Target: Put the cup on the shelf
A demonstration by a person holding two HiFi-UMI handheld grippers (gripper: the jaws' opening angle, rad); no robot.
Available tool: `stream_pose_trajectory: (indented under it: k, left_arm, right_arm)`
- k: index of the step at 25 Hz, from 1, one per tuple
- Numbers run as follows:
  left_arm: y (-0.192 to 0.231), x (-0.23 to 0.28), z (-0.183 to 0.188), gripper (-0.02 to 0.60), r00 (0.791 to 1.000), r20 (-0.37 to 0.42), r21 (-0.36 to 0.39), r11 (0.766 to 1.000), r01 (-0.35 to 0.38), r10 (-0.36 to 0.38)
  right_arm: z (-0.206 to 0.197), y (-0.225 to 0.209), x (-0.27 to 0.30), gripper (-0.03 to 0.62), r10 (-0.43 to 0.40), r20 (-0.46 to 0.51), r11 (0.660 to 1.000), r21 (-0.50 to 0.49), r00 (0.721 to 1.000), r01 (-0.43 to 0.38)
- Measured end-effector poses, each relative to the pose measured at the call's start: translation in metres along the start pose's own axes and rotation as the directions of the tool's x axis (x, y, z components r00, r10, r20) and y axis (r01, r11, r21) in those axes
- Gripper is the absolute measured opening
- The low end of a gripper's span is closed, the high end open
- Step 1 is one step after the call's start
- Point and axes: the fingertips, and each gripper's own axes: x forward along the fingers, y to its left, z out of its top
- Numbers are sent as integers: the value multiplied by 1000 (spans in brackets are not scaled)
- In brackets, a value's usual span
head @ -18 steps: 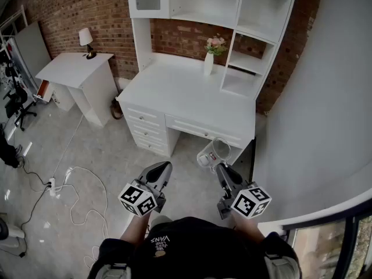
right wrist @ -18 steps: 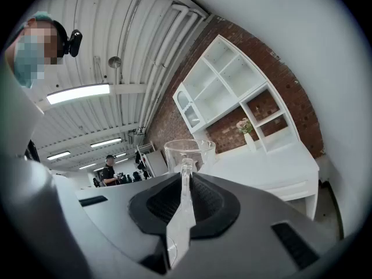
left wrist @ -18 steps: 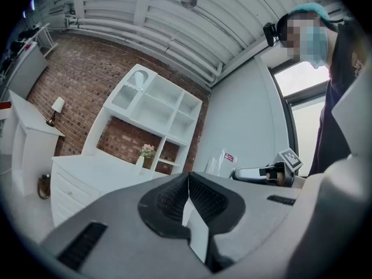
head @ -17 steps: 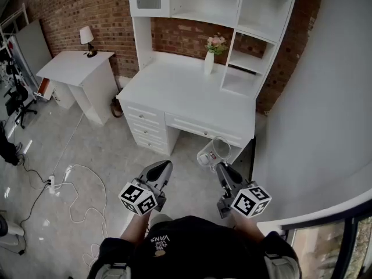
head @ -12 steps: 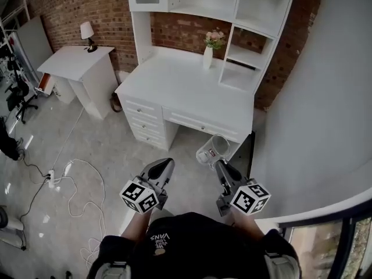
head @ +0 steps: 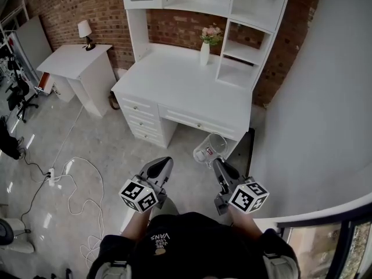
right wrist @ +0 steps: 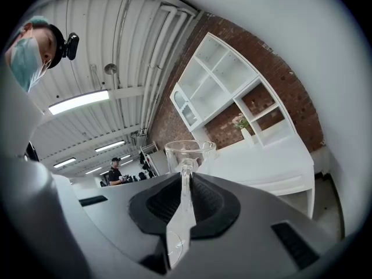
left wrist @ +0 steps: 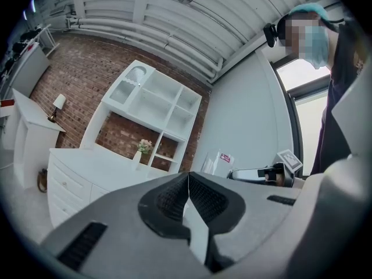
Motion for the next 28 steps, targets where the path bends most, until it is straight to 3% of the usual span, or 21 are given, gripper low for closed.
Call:
stream_pose_trajectory:
  k: [10,28]
  left_arm:
    - [48,31,10,8,1000,3,-13,1000,14,-14]
    - [187,89,79,8,995,-1,13,995,96,-96]
  right_arm:
    - [10,-17,50,31,-22,0,1000,-9,1000,22]
    - [46,-21,212,31,-59,56,997,-36,997,61]
